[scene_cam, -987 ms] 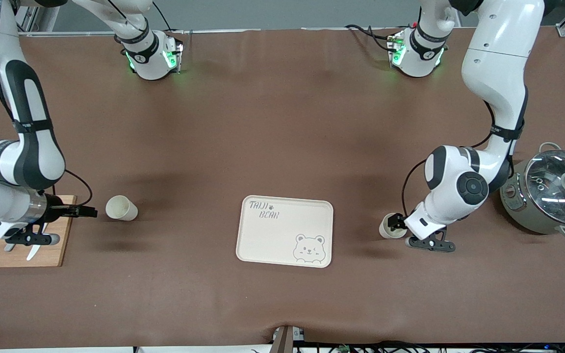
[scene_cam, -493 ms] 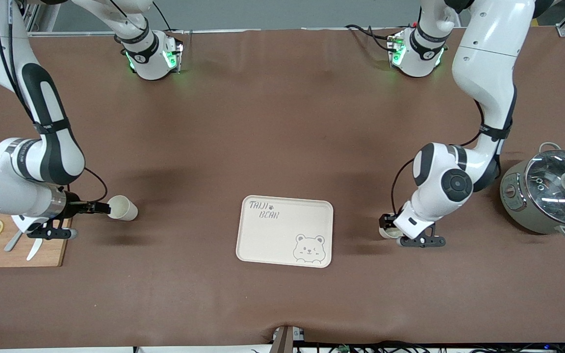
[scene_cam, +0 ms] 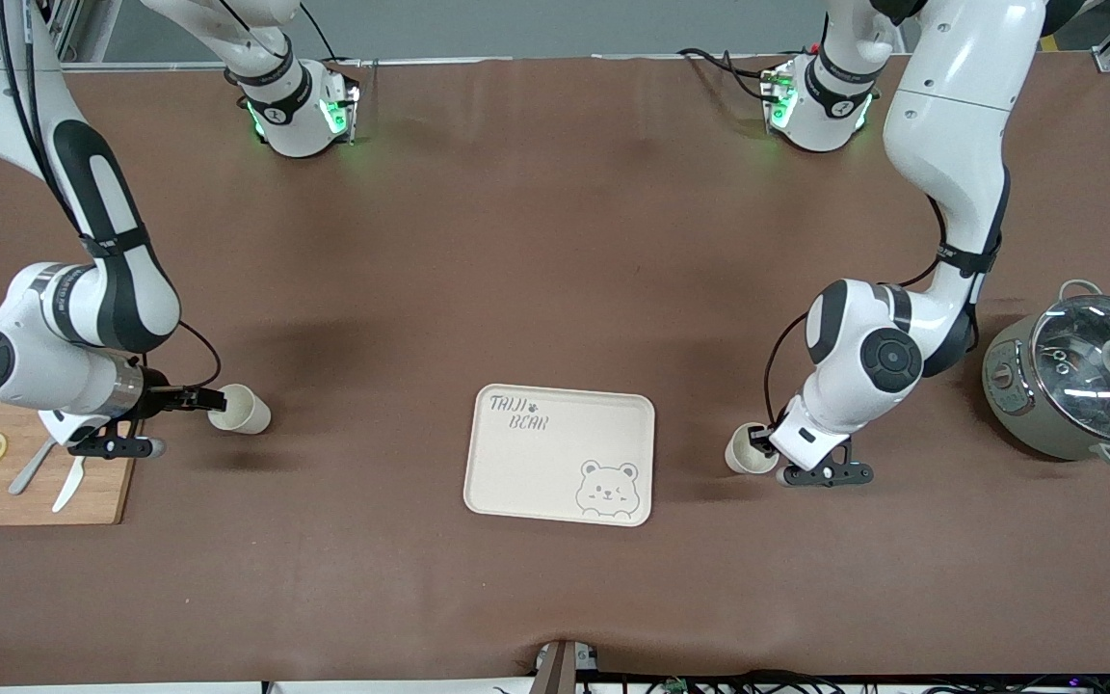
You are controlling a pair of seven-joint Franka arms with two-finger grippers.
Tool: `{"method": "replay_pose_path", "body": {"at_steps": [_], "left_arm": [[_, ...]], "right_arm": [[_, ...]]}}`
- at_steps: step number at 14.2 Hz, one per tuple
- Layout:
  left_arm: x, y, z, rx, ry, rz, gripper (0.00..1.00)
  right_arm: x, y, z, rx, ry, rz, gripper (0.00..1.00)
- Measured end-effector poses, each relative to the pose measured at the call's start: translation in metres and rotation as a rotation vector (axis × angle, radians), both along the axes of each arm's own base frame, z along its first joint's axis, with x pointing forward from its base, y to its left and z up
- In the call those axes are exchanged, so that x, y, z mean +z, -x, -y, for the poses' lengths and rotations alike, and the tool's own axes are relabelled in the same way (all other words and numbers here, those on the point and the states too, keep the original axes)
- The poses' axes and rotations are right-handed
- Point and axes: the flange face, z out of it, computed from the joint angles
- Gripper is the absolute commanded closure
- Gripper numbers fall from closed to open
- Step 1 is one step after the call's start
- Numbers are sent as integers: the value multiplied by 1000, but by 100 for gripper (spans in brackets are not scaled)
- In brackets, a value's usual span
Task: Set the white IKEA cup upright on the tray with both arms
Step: 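Close the left gripper on its cup while the right gripper grasps the other, then carry the cup with the left gripper onto the tray and stand it upright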
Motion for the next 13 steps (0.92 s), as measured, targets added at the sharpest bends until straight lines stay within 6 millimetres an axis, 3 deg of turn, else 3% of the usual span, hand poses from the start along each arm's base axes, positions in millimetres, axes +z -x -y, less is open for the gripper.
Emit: {"method": "replay_pose_path", "body": {"at_steps": [7, 9, 13], "left_arm": [[7, -6, 3, -34, -4, 10, 100], [24, -12, 22, -62, -10, -33, 100], [89, -21, 85, -13, -9, -105, 100]], "right_arm": [[-15, 8, -8, 9, 4, 19, 0], [-15, 8, -8, 9, 4, 24, 0], [-19, 10, -9, 9, 6, 32, 0]]}}
